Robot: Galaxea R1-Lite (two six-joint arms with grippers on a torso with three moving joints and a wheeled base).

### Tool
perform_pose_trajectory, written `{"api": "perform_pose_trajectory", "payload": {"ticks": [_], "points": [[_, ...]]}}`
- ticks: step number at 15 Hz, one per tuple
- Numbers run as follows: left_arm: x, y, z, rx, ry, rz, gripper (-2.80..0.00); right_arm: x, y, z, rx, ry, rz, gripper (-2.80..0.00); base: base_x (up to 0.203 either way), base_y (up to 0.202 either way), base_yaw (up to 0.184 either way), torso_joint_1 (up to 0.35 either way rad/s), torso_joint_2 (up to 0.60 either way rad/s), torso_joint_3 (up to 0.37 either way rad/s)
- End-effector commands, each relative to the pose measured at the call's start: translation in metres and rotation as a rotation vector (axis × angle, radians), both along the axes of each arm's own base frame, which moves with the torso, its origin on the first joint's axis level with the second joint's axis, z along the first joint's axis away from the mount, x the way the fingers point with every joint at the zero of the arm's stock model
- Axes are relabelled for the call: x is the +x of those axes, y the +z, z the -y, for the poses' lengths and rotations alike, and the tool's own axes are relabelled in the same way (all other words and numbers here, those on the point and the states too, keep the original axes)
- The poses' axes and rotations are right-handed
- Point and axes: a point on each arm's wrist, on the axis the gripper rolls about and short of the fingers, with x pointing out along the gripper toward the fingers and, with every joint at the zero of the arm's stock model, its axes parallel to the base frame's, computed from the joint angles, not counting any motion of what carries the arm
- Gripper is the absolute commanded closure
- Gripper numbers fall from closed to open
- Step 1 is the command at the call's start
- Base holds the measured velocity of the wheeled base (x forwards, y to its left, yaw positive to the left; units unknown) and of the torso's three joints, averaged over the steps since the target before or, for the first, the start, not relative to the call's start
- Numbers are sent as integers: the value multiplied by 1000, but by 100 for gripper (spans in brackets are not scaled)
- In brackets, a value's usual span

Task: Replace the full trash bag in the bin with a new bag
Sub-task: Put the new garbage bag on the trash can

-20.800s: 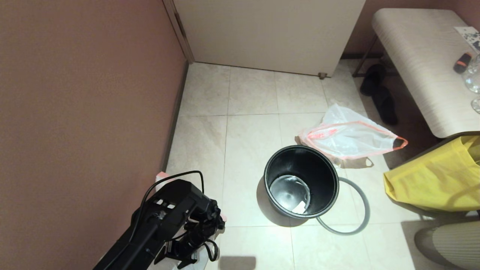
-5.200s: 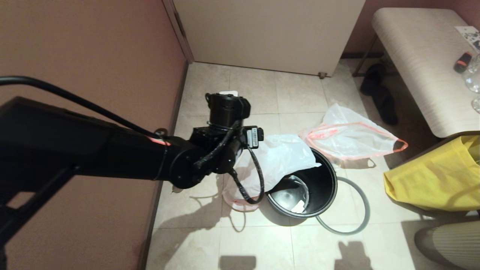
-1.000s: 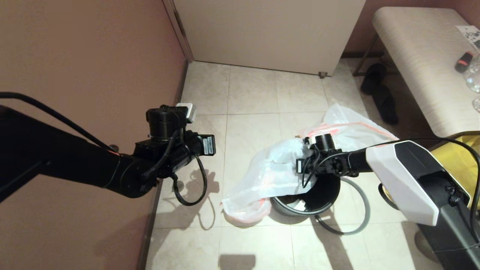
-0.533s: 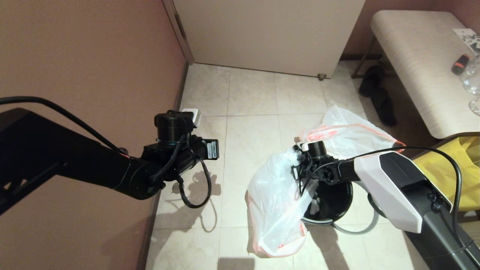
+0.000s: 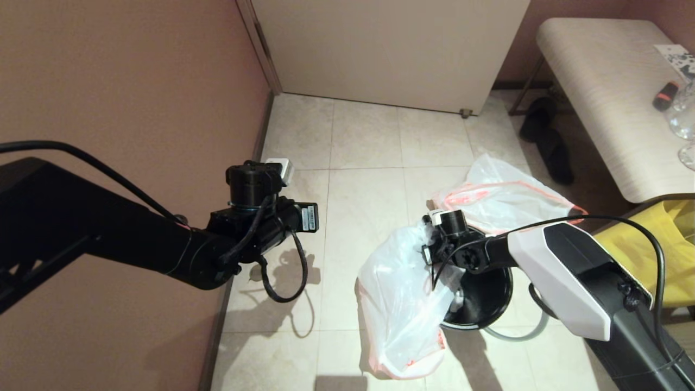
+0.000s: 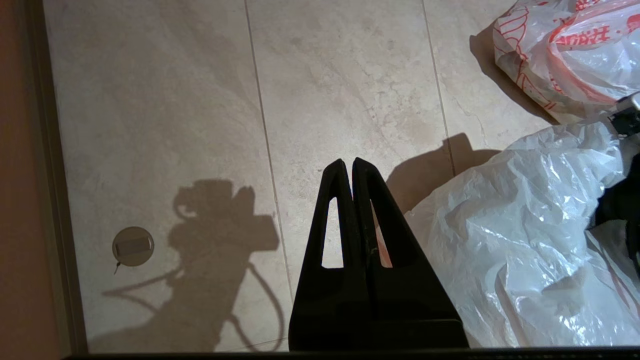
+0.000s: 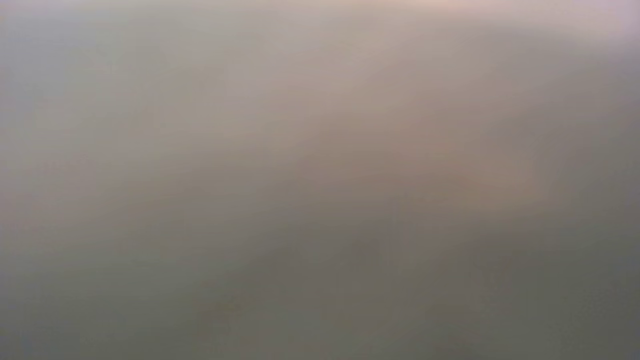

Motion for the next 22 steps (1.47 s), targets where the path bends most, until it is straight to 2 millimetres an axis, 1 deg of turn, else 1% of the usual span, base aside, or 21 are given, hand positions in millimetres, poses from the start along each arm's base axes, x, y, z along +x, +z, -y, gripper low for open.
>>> {"api": "perform_pose_trajectory", "payload": {"ticks": [1,2,5,8,10,13,14,15,18,21,22], "points": [[0,0,1,-1,0,3,0,-5,14,2,13,-6,-10,0,0,0,0,0,0,0],[0,1,1,-2,0,4,0,-10,26,2,27,-10,-11,0,0,0,0,0,0,0],[-1,2,2,-3,-3,8,0,-33,55,8,40,-8,-40,0,0,0,0,0,0,0],[-2,3,2,-4,-4,11,0,-50,87,12,140,-15,-37,0,0,0,0,0,0,0],[-3,3,4,-4,-7,10,0,-56,108,13,235,7,39,0,0,0,0,0,0,0],[-5,3,8,-1,-8,12,0,-73,137,16,279,32,107,0,0,0,0,0,0,0],[-6,3,8,0,-8,12,0,-78,143,17,289,40,111,0,0,0,0,0,0,0],[-6,3,9,0,-9,11,0,-81,145,18,288,42,105,0,0,0,0,0,0,0],[-7,5,8,-2,-9,17,0,-98,133,22,256,33,43,0,0,0,0,0,0,0],[-7,8,8,-5,-8,22,0,-114,113,25,209,13,-44,0,0,0,0,0,0,0],[-8,9,7,-5,-8,25,0,-117,101,27,196,7,-79,0,0,0,0,0,0,0]]}}
